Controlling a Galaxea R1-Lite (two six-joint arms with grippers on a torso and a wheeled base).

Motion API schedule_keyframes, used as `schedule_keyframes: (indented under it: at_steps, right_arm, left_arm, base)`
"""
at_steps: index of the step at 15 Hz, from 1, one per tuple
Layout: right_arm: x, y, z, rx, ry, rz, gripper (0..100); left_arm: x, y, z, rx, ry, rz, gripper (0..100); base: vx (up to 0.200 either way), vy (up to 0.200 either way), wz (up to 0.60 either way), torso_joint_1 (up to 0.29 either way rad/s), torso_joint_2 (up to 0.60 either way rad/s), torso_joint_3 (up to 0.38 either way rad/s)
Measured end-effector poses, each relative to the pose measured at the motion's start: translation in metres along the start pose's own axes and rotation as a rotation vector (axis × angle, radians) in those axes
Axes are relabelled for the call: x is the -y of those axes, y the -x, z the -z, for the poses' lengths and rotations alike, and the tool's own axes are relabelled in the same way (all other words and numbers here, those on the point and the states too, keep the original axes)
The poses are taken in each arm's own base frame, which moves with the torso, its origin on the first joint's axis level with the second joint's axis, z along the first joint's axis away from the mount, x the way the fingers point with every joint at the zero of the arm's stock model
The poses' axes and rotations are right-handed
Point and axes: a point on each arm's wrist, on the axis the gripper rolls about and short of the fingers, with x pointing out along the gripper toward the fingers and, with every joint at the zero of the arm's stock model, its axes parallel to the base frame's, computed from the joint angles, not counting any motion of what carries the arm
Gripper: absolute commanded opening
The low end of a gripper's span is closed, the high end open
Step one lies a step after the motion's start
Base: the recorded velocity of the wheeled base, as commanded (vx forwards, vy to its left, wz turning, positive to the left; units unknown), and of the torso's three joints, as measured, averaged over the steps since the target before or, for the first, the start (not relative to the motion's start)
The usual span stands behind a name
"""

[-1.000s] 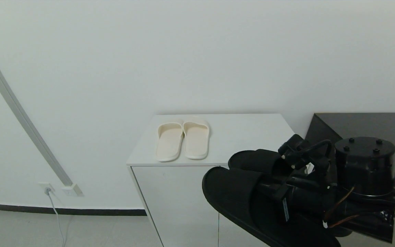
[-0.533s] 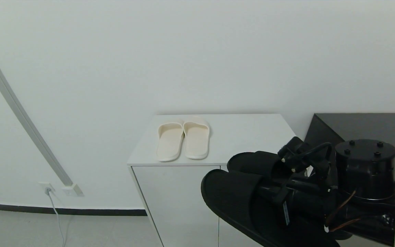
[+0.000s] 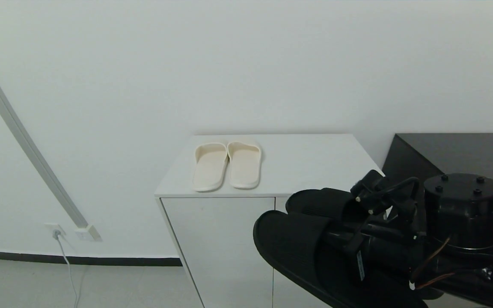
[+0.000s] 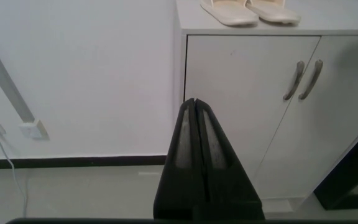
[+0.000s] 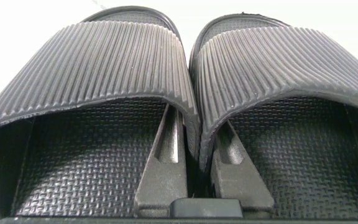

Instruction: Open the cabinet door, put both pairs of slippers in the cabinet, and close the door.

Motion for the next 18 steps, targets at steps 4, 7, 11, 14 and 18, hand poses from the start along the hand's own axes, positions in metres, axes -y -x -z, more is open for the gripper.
schedule_keyframes:
  at_steps: [4, 7, 11, 14, 18]
  right_arm:
    - [0.0000, 0.0016, 0.0005, 0.000, 0.000, 0.000, 0]
    - [0.0000, 0.0018, 0.0011, -0.003, -0.001, 0.001, 0]
    - [0.0000, 0.0020, 0.0024, -0.007, 0.000, 0.001, 0]
    - [-0.0001, 0.0023, 0.0039, -0.011, 0.000, 0.001, 0]
    - [-0.0004, 0.0024, 0.0046, -0.014, 0.000, -0.001, 0]
  left_arm:
    - [0.0000, -0.0001, 0.0002, -0.001, -0.002, -0.001, 0]
    - [0.0000, -0.0001, 0.0002, 0.000, -0.002, -0.001, 0]
    - [0.0000, -0.0001, 0.0002, 0.000, -0.002, -0.001, 0]
    - [0.0000, -0.0001, 0.0002, 0.000, -0.001, -0.001, 0]
    - [-0.0001, -0.0001, 0.0002, 0.000, 0.001, -0.002, 0]
  base:
    - [0.000, 0.000, 0.00, -0.231, 0.55, 0.319]
    - [0.000, 0.000, 0.00, -0.209, 0.52, 0.320]
    - [0.000, 0.000, 0.00, -0.190, 0.51, 0.321]
    - [0.000, 0.000, 0.00, -0.173, 0.49, 0.321]
    - [0.000, 0.000, 0.00, -0.143, 0.47, 0.326]
